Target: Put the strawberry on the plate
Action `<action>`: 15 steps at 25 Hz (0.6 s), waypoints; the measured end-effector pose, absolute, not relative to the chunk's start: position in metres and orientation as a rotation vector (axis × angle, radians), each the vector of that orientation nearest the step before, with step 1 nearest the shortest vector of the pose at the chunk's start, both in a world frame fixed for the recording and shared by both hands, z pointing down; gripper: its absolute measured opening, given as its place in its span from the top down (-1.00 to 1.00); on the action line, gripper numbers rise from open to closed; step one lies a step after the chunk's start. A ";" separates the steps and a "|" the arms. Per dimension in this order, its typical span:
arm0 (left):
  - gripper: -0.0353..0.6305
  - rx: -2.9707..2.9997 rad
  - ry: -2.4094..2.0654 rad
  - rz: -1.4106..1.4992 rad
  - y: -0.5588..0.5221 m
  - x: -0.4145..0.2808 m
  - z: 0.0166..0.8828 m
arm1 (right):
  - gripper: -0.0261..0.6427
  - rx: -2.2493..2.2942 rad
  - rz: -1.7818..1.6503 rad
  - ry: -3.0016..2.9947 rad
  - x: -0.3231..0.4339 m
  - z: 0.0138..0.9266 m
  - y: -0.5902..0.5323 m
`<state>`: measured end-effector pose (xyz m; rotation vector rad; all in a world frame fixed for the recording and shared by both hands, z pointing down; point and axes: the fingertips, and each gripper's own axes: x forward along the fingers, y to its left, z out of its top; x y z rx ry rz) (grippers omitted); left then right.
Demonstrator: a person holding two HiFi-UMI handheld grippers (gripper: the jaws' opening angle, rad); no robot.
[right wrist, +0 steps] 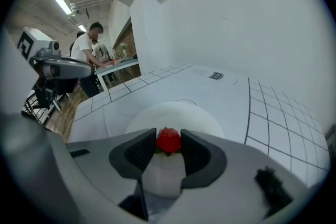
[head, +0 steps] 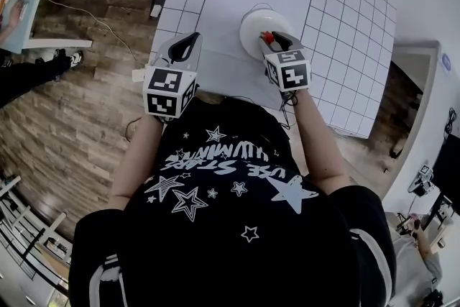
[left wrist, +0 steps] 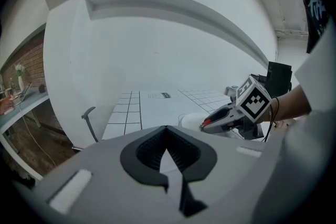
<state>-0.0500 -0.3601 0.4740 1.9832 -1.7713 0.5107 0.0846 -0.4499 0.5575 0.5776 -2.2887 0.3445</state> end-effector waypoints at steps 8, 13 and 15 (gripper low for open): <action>0.87 2.028 -1.740 0.522 -0.347 -0.059 0.468 | 0.44 0.679 0.352 -2.294 0.089 0.546 -0.447; 0.87 2.058 -1.705 0.521 -0.335 -0.074 0.465 | 0.44 0.812 0.348 -2.281 0.093 0.531 -0.442; 0.87 2.080 -1.675 0.514 -0.331 -0.077 0.465 | 0.44 0.882 0.357 -2.265 0.100 0.526 -0.435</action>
